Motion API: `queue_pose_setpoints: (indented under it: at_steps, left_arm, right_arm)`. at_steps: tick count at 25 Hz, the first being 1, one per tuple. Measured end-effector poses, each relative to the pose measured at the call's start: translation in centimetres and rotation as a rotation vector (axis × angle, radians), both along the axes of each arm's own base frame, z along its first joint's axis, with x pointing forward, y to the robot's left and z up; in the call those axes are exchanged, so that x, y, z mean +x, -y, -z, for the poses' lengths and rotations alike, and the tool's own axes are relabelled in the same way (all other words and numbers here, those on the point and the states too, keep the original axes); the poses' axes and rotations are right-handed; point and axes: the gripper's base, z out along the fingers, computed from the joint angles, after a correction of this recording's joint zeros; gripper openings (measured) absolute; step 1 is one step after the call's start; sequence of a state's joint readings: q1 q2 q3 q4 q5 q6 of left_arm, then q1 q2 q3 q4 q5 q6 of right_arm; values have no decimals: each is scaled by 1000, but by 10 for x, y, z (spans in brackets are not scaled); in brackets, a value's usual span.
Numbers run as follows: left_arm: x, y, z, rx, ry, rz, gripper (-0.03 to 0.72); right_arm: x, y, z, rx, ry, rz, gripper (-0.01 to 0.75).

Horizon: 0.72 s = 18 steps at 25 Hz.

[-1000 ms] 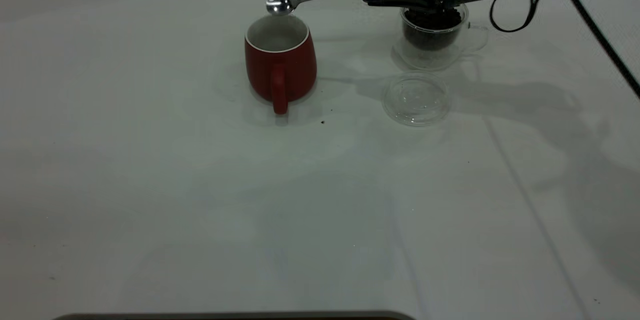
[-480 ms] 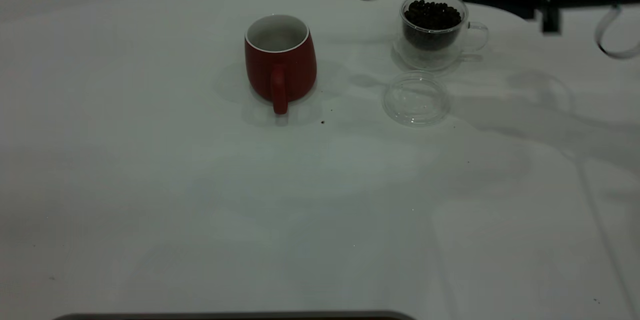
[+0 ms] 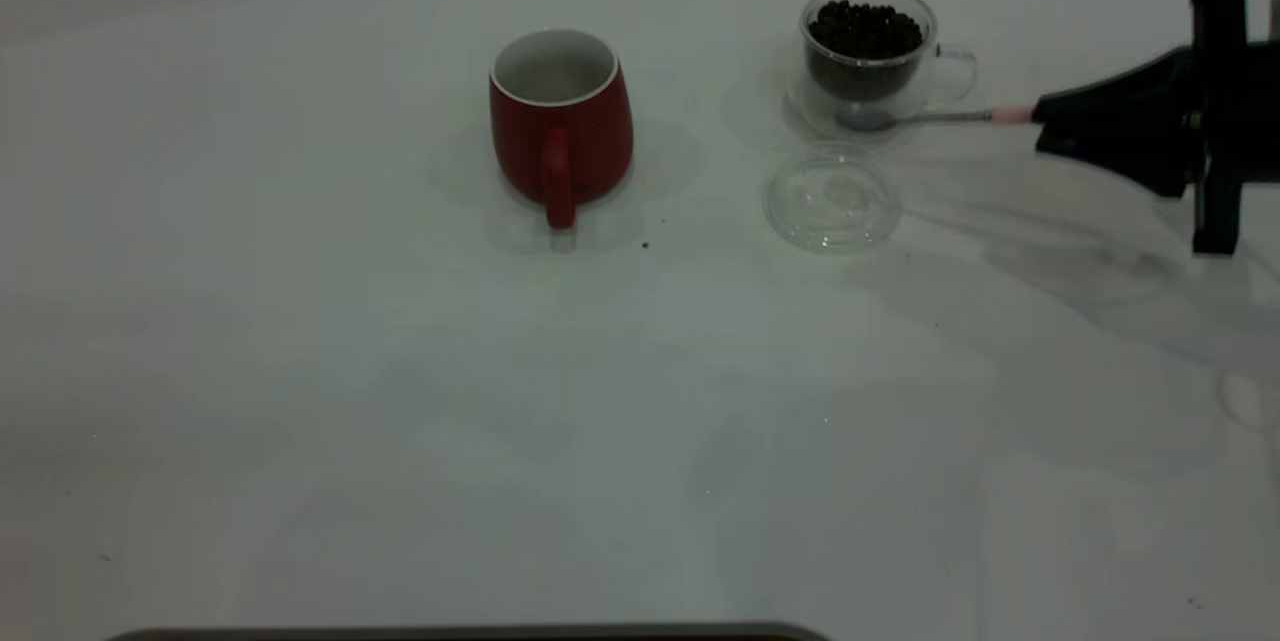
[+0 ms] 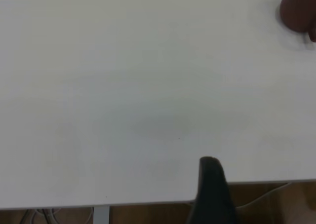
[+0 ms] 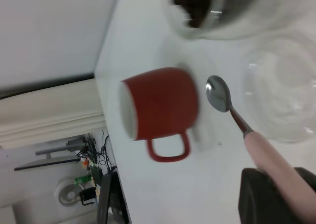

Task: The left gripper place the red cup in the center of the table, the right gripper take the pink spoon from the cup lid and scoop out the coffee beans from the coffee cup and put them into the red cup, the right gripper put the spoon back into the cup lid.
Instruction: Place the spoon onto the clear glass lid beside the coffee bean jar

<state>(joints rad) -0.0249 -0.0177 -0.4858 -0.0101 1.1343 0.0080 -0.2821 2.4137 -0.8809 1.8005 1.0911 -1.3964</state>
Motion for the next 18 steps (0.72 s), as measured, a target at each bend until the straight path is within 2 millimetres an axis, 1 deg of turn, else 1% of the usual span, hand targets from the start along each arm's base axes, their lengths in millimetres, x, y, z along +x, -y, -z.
queue_pose_setpoints:
  at_steps: [2,6,13,18]
  left_arm:
    - [0,0,0,0,0,0,586]
    - [0,0,0,0,0,0,586]
    - [0,0,0,-1,0,-1,586]
    - [0,0,0,-1,0,-1,586]
  right_arm:
    - [0,0,14,8,-27,1,113]
    - [5,1,32,12,-41,1,113]
    - [13,3,40,-8,-29,-17,113]
    - [20,-8,42,-49,-25,-54,113]
